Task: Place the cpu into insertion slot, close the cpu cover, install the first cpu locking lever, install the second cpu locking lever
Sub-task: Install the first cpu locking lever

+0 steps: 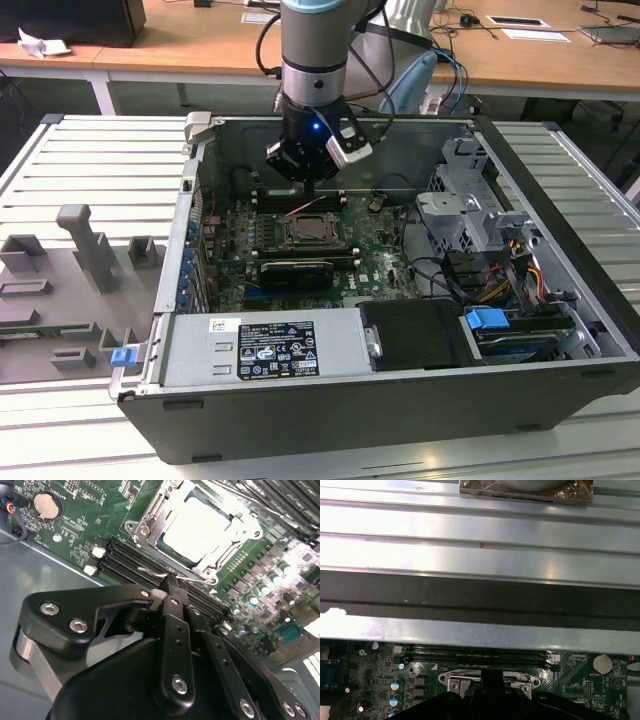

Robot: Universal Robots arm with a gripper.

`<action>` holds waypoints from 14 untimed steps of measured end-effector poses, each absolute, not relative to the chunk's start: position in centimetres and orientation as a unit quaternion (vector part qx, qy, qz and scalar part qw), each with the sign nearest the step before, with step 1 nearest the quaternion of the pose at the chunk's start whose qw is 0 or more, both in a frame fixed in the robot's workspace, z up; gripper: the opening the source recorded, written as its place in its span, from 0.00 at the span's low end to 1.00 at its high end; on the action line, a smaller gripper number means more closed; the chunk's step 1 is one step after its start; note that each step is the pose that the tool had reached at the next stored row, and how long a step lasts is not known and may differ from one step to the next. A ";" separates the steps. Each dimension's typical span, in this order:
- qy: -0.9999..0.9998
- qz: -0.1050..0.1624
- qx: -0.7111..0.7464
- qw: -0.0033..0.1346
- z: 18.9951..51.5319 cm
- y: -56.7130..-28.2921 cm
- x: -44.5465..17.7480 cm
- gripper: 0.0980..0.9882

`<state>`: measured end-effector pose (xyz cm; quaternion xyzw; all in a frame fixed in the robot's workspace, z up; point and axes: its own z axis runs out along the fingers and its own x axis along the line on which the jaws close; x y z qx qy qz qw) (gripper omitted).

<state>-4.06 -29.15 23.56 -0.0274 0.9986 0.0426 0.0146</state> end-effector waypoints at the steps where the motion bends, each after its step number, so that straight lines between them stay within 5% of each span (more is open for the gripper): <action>1: 0.999 0.043 -0.027 0.015 23.4 -29.1 -4.0 0.01; 14: 0.999 0.044 -0.027 0.015 22.4 -28.5 -3.3 0.01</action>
